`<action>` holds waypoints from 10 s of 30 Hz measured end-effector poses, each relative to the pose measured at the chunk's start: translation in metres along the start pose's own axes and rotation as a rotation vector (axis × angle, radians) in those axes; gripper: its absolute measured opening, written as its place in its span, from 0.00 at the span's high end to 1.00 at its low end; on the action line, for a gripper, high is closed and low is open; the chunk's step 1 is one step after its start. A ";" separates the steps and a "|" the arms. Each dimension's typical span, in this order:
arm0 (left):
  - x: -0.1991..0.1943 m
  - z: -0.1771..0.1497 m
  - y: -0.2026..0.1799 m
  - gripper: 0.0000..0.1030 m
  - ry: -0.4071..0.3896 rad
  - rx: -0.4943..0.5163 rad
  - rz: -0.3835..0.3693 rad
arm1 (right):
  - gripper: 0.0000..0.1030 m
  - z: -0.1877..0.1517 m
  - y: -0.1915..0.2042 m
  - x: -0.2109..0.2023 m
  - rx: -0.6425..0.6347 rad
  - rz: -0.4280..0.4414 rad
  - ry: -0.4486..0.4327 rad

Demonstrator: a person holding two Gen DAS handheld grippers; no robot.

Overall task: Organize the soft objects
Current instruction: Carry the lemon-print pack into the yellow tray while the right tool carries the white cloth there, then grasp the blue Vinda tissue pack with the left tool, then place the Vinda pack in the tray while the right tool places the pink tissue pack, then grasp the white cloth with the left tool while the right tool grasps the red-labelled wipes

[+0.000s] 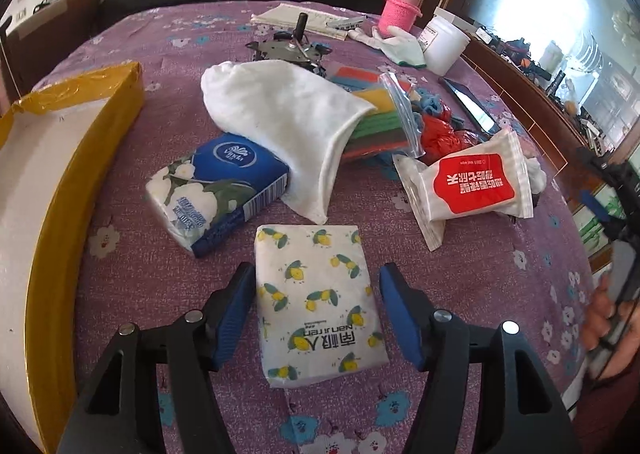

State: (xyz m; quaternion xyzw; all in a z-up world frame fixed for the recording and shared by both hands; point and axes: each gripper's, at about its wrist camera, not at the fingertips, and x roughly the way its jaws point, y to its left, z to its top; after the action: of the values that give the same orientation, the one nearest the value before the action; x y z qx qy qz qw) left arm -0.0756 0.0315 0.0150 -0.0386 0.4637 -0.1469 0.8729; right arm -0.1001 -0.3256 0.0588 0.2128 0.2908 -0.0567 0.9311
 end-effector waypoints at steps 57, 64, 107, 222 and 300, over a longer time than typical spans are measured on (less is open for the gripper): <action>-0.076 0.070 0.253 0.51 -0.171 -0.452 -0.040 | 0.74 -0.084 0.395 0.068 -0.567 0.496 0.433; -0.043 0.087 0.275 0.49 -0.137 -0.501 -0.020 | 0.72 -0.104 0.437 0.132 -0.633 0.426 0.489; 0.026 0.051 0.029 0.38 0.111 0.189 0.198 | 0.23 -0.028 0.082 0.014 -0.127 0.236 0.281; -0.134 0.041 0.156 0.18 -0.176 -0.186 -0.098 | 0.13 -0.053 0.284 0.045 -0.407 0.262 0.302; -0.129 -0.045 0.098 0.84 -0.184 -0.157 -0.175 | 0.12 -0.113 0.224 0.047 -0.791 0.250 0.582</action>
State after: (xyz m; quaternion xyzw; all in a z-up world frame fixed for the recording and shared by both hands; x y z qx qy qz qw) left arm -0.1586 0.1656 0.0726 -0.1602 0.3865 -0.1818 0.8899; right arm -0.0683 -0.0740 0.0304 -0.1158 0.5098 0.2314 0.8204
